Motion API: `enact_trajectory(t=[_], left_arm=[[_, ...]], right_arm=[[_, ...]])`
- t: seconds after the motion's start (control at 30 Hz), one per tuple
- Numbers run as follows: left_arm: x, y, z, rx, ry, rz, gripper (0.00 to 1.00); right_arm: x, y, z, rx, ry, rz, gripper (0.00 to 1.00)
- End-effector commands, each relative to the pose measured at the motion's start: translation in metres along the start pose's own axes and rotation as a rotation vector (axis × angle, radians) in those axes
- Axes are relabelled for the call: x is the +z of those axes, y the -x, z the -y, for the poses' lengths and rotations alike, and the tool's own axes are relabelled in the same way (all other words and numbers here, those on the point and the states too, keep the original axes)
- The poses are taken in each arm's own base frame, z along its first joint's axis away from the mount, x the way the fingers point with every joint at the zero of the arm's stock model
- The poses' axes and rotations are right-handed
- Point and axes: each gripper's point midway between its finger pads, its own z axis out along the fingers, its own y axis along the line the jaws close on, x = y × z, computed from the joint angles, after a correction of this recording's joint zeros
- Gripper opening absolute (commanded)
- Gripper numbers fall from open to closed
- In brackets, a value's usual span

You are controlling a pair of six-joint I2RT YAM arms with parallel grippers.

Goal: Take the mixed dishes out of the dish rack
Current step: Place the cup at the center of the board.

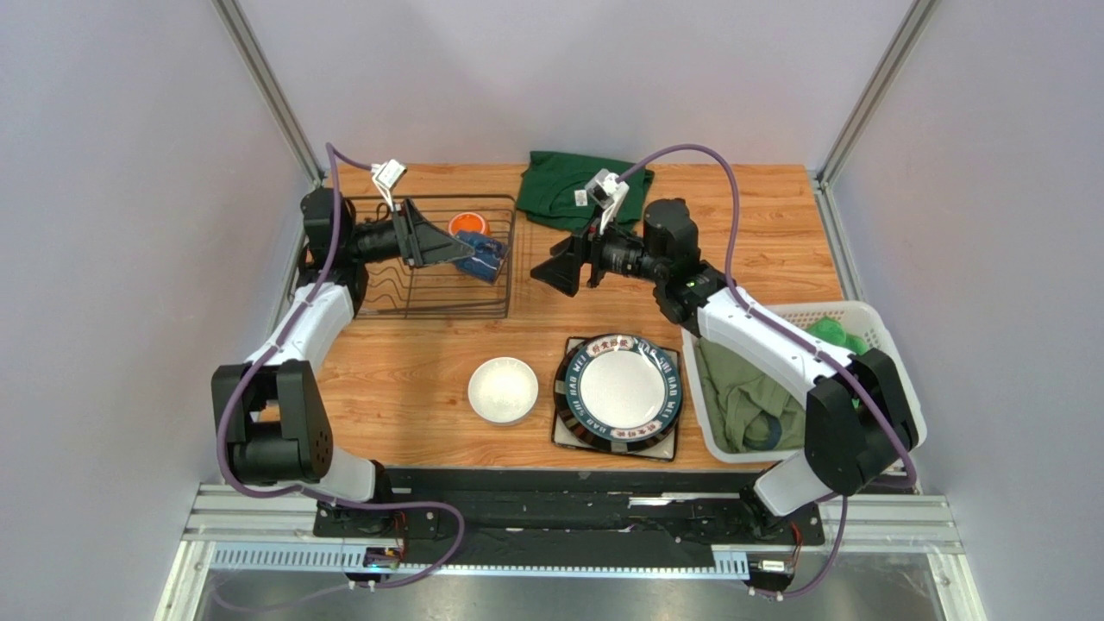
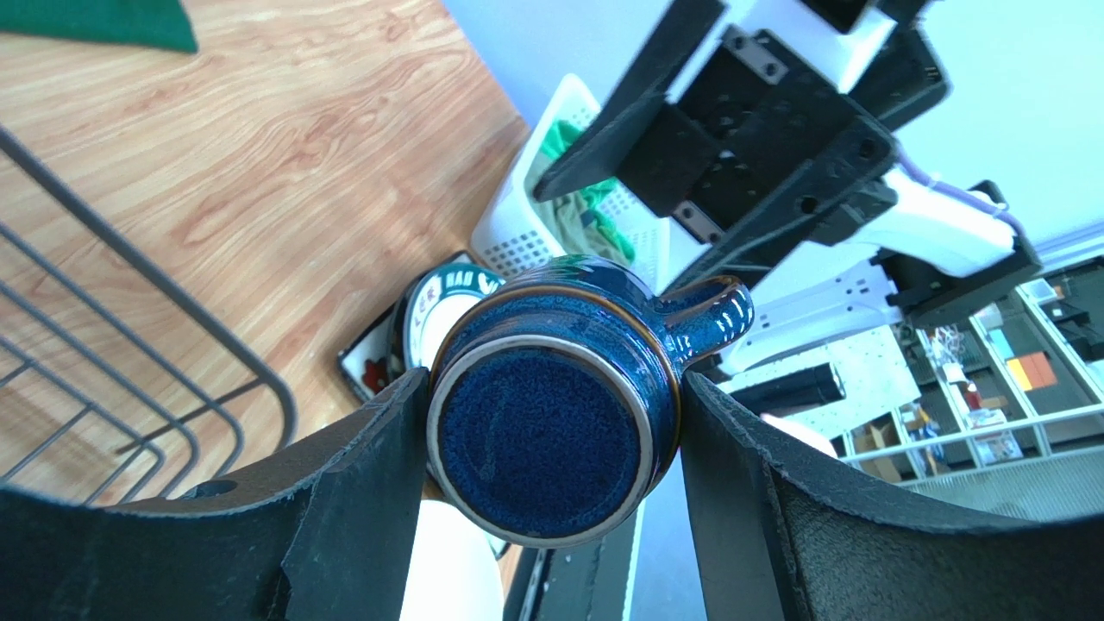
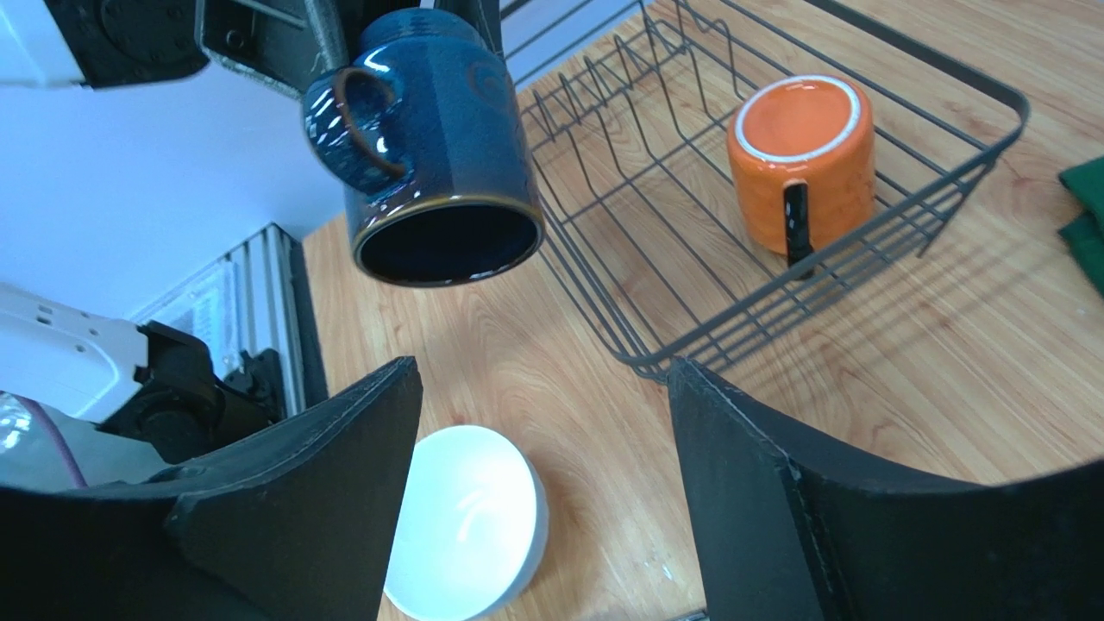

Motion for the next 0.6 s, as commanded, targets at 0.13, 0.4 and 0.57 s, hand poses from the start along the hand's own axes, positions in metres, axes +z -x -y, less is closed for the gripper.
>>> enact_trajectory(t=[0.13, 0.4, 0.57], left_arm=[[-0.009, 0.013, 0.047, 0.162, -0.053, 0.080, 0.00], [-0.009, 0.013, 0.046, 0.161, -0.034, 0.110, 0.00], [-0.009, 0.014, 0.042, 0.155, -0.023, 0.129, 0.00]], right_arm=[[0.016, 0.016, -0.007, 0.050, 0.114, 0.110, 0.67], [0.023, 0.021, -0.013, 0.101, 0.181, 0.141, 0.62], [0.024, 0.025, -0.016, 0.113, 0.202, 0.161, 0.59]])
